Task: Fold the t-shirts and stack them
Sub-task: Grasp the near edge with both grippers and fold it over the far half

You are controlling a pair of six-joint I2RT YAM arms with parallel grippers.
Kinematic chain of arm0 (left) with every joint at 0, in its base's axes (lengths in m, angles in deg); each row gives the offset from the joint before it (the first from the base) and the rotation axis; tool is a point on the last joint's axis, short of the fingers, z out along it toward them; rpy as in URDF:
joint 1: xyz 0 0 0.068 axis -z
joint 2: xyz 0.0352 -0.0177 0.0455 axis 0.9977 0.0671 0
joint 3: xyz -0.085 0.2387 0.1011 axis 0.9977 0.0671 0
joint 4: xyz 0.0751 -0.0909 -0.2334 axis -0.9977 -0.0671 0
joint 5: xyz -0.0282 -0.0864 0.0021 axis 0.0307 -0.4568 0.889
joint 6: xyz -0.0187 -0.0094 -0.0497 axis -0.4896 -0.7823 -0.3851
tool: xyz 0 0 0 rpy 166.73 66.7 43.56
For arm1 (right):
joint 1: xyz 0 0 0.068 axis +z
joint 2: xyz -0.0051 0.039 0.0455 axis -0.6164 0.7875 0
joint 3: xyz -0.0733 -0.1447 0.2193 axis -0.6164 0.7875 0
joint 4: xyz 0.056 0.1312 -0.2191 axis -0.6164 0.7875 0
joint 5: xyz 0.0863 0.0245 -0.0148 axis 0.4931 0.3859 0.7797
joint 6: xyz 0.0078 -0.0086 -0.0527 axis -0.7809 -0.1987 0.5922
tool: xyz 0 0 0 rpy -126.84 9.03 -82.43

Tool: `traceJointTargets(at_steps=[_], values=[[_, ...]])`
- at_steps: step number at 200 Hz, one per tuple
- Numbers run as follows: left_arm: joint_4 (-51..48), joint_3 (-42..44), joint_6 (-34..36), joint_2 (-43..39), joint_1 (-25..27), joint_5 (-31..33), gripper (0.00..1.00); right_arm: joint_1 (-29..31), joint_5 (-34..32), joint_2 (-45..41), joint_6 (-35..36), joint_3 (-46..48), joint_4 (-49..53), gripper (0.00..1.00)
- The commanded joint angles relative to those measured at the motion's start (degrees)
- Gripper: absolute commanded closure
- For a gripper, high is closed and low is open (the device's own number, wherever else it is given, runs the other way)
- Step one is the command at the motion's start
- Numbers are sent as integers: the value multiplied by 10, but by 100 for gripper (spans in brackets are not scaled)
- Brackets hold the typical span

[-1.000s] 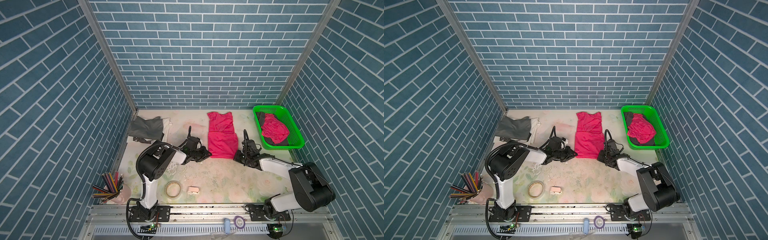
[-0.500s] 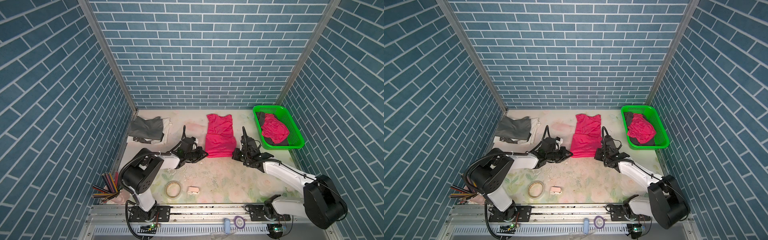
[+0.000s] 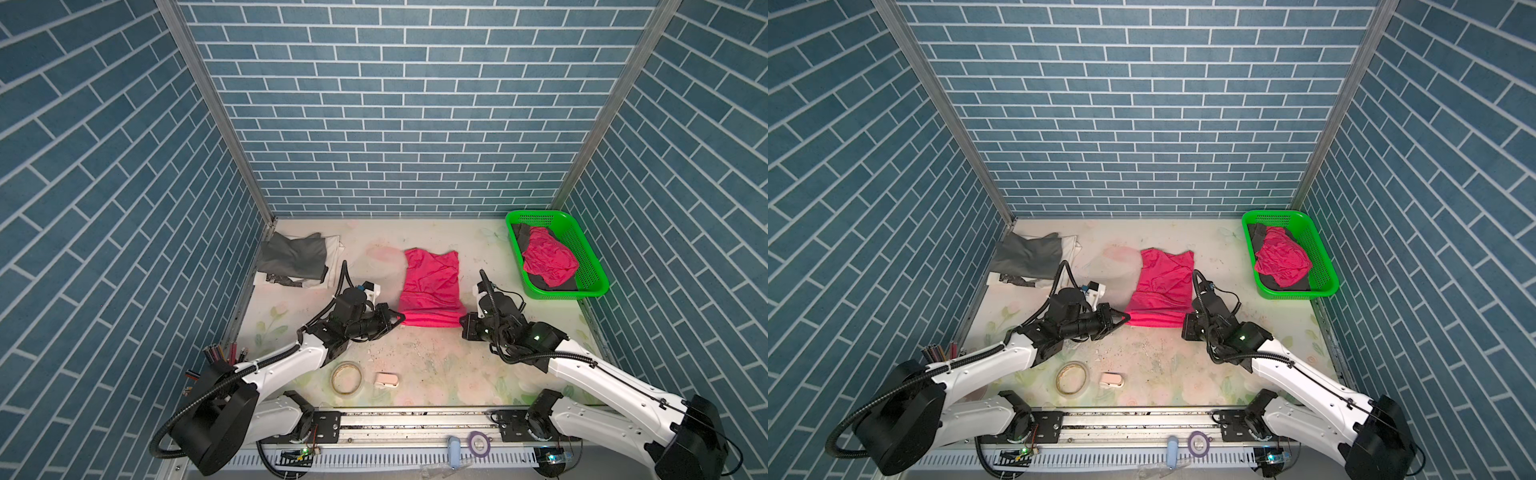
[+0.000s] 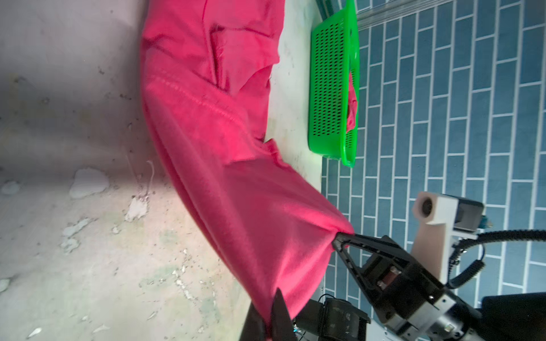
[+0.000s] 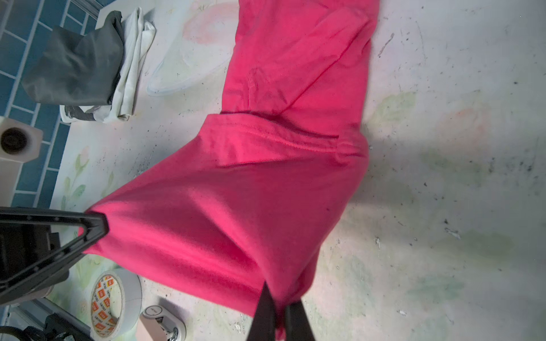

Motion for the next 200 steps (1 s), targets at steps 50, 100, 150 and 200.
traceJointTargets(at_steps=[50,100,150,200], values=[[-12,-179,23,150,-67,-81,100,-144,91,151,79,-134,-48,100],[-11,-302,32,269,-94,-112,100,-226,172,288,120,-232,-73,100],[-10,-404,32,390,-119,-133,100,-280,268,408,143,-324,-68,100],[-6,-475,25,471,-142,-139,100,-297,304,493,150,-392,-71,100]])
